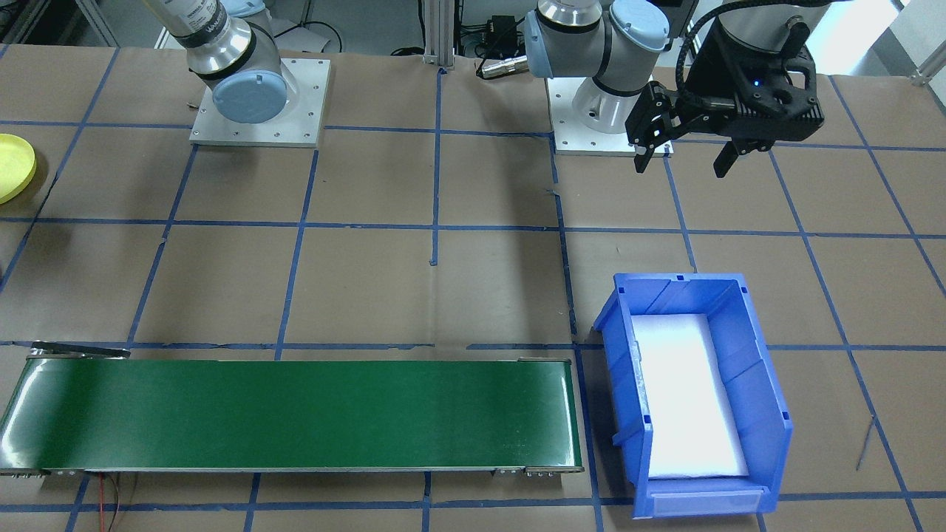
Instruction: Move block left to right into plate
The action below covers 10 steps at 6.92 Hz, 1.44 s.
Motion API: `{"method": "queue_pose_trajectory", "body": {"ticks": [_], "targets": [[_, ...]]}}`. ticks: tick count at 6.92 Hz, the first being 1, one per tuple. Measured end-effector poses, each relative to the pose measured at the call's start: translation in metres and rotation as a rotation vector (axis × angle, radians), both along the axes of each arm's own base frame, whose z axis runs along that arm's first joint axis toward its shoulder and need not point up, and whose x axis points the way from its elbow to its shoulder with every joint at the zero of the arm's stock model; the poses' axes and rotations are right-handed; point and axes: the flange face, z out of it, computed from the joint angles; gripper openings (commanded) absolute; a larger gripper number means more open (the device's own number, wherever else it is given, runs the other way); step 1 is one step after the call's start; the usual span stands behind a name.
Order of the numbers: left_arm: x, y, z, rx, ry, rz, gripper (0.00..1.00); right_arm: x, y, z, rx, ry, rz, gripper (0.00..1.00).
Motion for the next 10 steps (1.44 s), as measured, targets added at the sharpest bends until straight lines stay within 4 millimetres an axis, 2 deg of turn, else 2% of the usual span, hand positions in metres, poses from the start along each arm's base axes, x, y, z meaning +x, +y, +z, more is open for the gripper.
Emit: {"method": "queue_pose_trajectory", "body": {"ticks": [1,2,4,5,6,10], "targets": [[0.000,0.000,0.000,0.000,0.000,-0.001,1.00,-0.002,0.025,-0.015,-0.003,-0.001,-0.006,0.51],[0.000,0.000,0.000,0.000,0.000,0.000,1.00,-0.002,0.034,-0.023,-0.012,0.010,-0.001,0.58],[0.000,0.000,0.000,0.000,0.000,0.000,1.00,-0.003,0.037,-0.028,-0.035,0.017,0.008,0.72],[0.000,0.000,0.000,0.000,0.000,0.000,1.00,-0.004,0.035,-0.029,-0.051,0.020,0.010,0.87],[0.000,0.000,0.000,0.000,0.001,0.000,1.00,-0.005,0.033,-0.030,-0.068,0.024,0.011,0.98],[0.000,0.000,0.000,0.000,0.001,0.001,1.00,-0.010,0.032,-0.031,-0.077,0.037,0.015,1.00]]}}
